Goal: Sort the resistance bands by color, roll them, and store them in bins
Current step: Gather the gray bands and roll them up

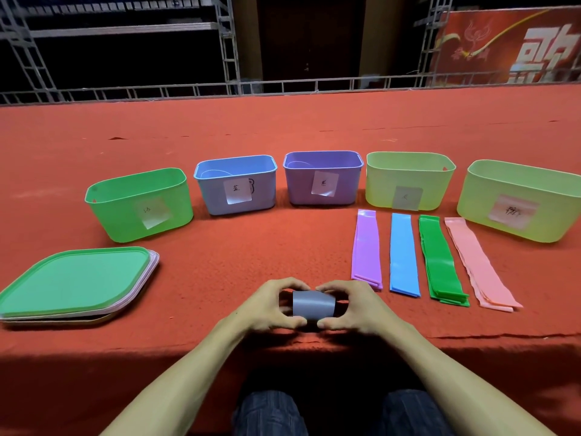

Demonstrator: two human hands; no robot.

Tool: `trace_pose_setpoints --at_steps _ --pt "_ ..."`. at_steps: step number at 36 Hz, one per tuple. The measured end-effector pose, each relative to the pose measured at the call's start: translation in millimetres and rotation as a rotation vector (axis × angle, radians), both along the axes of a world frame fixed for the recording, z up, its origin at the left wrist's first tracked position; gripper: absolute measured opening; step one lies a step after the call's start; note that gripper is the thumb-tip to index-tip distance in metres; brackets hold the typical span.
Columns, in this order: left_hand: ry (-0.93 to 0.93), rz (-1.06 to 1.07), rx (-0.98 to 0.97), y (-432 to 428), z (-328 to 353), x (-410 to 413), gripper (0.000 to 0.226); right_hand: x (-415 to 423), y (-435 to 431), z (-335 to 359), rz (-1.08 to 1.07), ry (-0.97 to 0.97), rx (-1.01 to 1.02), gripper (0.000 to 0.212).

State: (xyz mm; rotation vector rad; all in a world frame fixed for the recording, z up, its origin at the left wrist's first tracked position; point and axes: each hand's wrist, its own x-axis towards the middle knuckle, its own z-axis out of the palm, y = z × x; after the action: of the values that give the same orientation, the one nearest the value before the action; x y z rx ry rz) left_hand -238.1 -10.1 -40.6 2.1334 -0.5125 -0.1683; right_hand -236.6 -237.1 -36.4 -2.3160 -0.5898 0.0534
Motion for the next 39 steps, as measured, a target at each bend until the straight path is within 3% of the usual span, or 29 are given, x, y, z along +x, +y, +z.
trace_pose_setpoints --at_steps 5,26,39 --pt "-0.069 -0.016 0.157 -1.2 10.2 4.2 0.049 3.7 3.0 4.2 -0.005 0.001 -0.025 0.061" --pt "-0.081 0.012 0.143 -16.8 34.0 17.9 0.044 16.9 -6.9 21.1 -0.048 0.021 0.019 0.052" --pt "-0.171 -0.047 0.087 -64.0 73.1 64.2 0.044 50.7 -51.1 59.3 -0.106 -0.074 0.099 0.049"
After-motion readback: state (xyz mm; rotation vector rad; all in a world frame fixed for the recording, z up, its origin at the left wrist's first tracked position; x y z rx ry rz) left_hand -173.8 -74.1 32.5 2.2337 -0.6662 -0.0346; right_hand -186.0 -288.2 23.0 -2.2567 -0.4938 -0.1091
